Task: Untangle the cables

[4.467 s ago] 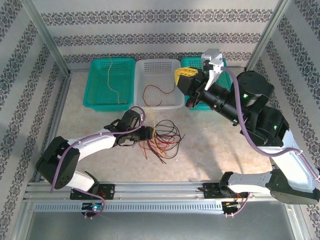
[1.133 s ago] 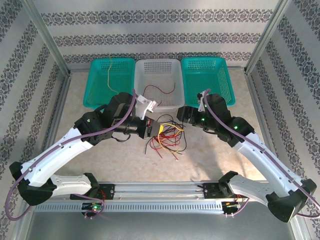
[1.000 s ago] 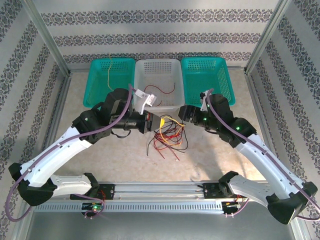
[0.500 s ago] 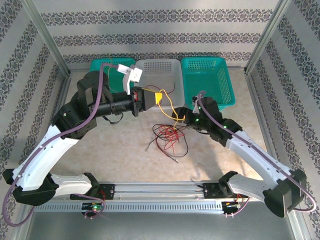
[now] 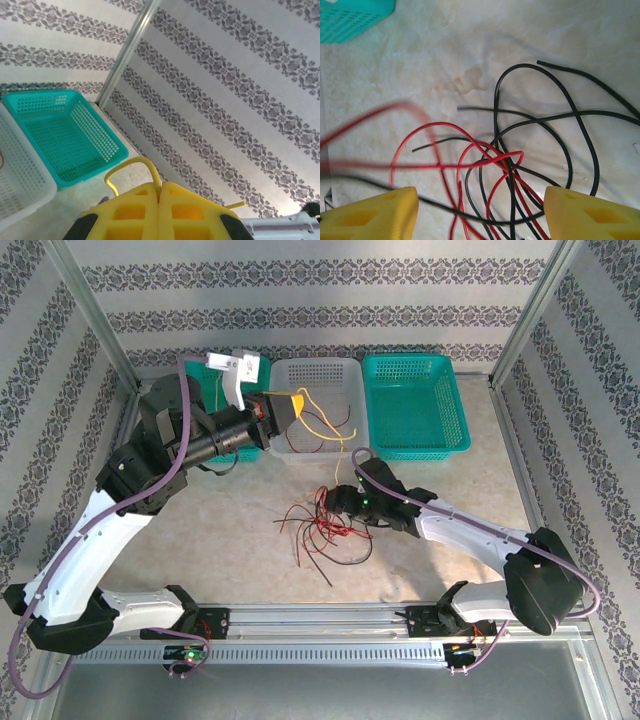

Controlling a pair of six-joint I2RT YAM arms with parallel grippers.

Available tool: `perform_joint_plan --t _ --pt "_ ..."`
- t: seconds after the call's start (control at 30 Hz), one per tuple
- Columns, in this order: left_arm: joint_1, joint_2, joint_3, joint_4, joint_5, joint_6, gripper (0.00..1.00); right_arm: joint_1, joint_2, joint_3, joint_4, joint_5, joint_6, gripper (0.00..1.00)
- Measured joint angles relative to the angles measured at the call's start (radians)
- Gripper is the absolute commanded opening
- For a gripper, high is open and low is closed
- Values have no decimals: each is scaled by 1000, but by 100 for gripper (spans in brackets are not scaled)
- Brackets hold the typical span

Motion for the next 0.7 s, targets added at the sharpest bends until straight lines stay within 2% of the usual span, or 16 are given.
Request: perform_joint_plan --t 0.17,0.4,0.57,0.7 --pt "52 -12 -21 19 -14 -24 0 -45 -24 -11 8 3 -7 73" --pt "102 -19 -56 50 -2 -70 0 -49 -251 -47 -11 88 -63 81" --pt "103 -19 -59 78 21 -100 0 32 -349 -43 11 156 -141 83" --pt "103 -19 -59 101 47 -122 0 101 -267 -13 78 174 -195 83"
